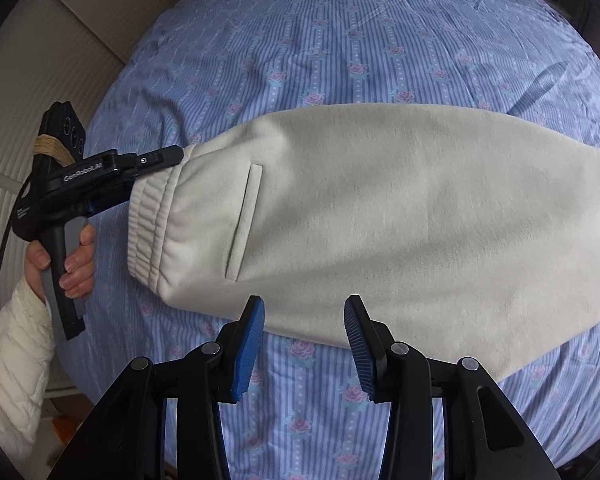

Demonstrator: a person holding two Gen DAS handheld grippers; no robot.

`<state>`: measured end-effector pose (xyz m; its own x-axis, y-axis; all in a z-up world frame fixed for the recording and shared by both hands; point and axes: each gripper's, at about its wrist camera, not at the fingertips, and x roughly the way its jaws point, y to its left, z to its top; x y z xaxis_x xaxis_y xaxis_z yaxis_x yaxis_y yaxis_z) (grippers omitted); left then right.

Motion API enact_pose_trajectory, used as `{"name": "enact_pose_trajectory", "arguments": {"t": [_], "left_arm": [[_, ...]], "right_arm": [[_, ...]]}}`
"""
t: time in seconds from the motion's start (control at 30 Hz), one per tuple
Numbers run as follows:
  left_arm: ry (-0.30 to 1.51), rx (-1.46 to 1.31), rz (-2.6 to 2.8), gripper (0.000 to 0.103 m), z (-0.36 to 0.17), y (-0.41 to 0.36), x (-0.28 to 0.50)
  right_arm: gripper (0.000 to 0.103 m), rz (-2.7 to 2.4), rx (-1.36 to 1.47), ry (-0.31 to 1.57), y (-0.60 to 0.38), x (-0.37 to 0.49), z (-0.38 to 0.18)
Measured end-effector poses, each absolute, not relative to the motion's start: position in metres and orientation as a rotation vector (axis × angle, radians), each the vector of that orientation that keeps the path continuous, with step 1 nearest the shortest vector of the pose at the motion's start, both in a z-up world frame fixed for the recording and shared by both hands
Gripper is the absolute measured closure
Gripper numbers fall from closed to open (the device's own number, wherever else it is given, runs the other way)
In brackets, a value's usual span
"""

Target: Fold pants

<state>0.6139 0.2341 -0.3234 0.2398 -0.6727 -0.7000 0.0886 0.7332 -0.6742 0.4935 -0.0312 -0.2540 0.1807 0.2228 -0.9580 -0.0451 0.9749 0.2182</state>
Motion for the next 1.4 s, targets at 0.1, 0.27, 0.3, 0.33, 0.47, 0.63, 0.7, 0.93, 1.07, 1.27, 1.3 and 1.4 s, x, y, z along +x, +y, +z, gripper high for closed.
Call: {"name": "enact_pose_trajectory", "arguments": {"t": [0.1, 0.27, 0.3, 0.33, 0.47, 0.63, 0.7, 0.93, 1.07, 1.27, 1.3, 1.4], "left_arm": [[1.164, -0.506, -0.505, 0.093, -0.298, 0.24, 0.607], [1.221, -0.373, -0.416, 0.091, -0.32, 0.245, 0.609], [1.226, -0.357, -0.399, 0.09, -0.323, 0.242, 0.611], [1.229, -0.34, -0.387, 0.088, -0.325, 0.24, 0.611], [1.21, -0.188, -0.267, 0.065, -0.313, 0.24, 0.606], [1.113, -0.046, -0.218, 0.051, -0.255, 0.241, 0.58], [1.06, -0.009, -0.242, 0.045, -0.224, 0.236, 0.567], [0.899, 0.036, -0.385, 0.034, -0.115, 0.192, 0.517], [0.847, 0.079, -0.486, 0.029, -0.075, 0.141, 0.492], [0.809, 0.126, -0.681, 0.029, -0.043, 0.058, 0.456], [0.792, 0.13, -0.711, 0.029, -0.038, 0.044, 0.449], [0.767, 0.132, -0.784, 0.028, -0.028, 0.005, 0.433]], "right_arm": [[0.06, 0.206, 0.154, 1.373, -0.027, 0.496, -0.252], [0.06, 0.196, 0.132, 1.341, -0.024, 0.494, -0.244], [0.06, 0.184, 0.121, 1.337, -0.025, 0.494, -0.243], [0.06, 0.172, 0.113, 1.333, -0.026, 0.495, -0.243], [0.06, 0.123, 0.104, 1.31, -0.032, 0.494, -0.235], [0.048, 0.071, 0.123, 1.255, -0.05, 0.485, -0.216], [0.048, 0.071, 0.157, 1.219, -0.061, 0.477, -0.203], [0.047, 0.047, 0.221, 1.061, -0.098, 0.427, -0.135], [0.047, 0.017, 0.265, 0.957, -0.128, 0.392, -0.095], [0.043, -0.105, 0.345, 0.809, -0.186, 0.335, -0.045], [0.043, -0.122, 0.353, 0.797, -0.194, 0.328, -0.04], [0.043, -0.169, 0.384, 0.766, -0.223, 0.304, -0.026]]}}
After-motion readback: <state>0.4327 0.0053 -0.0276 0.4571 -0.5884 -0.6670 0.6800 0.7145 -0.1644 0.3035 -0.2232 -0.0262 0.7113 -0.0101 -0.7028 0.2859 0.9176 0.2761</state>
